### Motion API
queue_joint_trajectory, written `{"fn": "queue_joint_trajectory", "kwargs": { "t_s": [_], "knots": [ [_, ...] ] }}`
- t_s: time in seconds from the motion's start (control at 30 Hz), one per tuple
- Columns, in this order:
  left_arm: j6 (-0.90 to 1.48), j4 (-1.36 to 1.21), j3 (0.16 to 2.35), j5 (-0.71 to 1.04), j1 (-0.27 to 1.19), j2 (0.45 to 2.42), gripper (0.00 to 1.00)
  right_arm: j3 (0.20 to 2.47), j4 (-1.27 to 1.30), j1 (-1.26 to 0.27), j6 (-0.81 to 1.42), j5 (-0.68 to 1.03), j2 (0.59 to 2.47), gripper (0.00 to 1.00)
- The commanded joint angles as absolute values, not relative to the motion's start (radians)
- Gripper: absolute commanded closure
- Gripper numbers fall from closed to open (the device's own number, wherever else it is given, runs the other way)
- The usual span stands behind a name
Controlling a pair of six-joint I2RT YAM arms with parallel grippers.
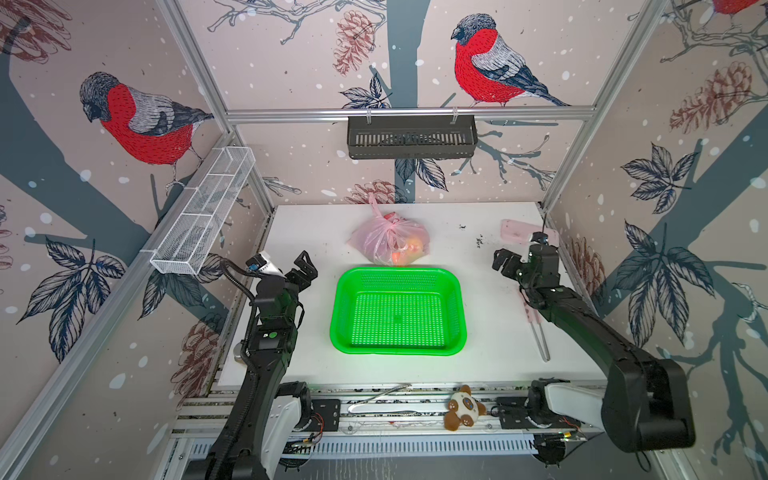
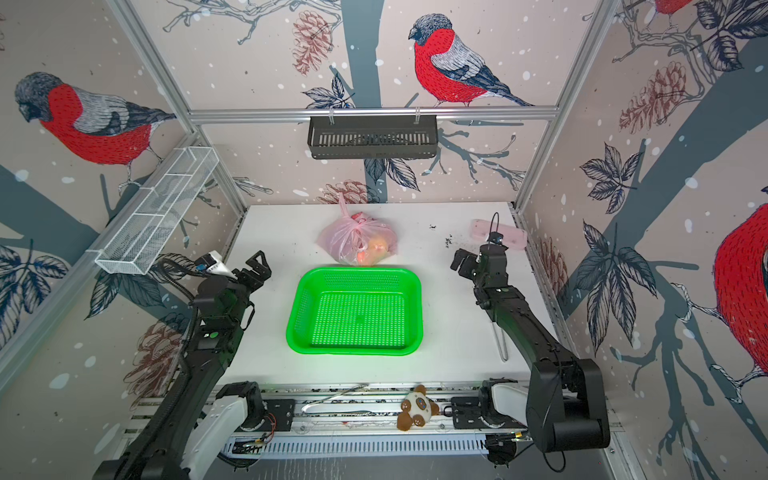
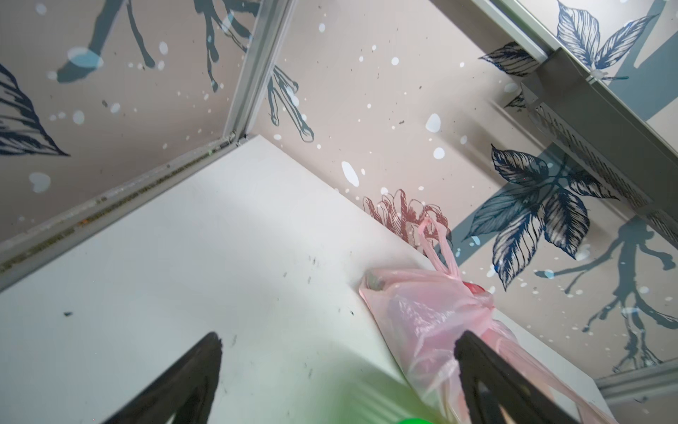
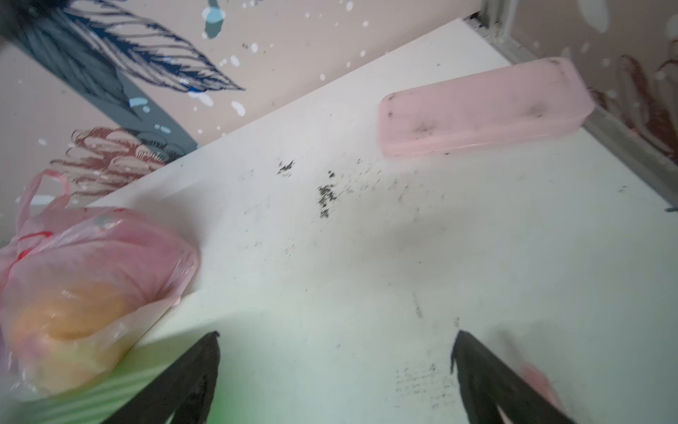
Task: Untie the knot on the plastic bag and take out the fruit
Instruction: 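Move both grippers forward toward the near corners of the green basket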
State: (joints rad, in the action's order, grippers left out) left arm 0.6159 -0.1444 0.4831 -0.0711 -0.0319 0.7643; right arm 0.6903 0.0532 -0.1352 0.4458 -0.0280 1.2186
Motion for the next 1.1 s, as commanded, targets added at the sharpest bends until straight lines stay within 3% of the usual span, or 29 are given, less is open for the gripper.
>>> {"fn": "queue_joint_trajectory", "kwargs": {
  "t_s": [0.0,0.53,0.7,1.07],
  "knots": [
    [0.727,0.160,0.530,-0.148,0.003,0.702,0.01,0.711,-0.048,-0.218,0.403,-0.151,1.208,0.01],
    [1.046,0.724,0.512,0.013,0.109,0.494,0.01,0.732,-0.092,-0.309,0.352,-0.141,1.170,0.01],
    [0.991,0.772,0.537,0.038,0.109,0.498,0.03,0.727,-0.089,-0.326,0.343,-0.120,1.181,0.02],
    [0.729,0.653,0.603,0.188,0.111,0.745,0.04,0.691,-0.149,-0.399,0.422,-0.103,1.129,0.13]
  ]
}}
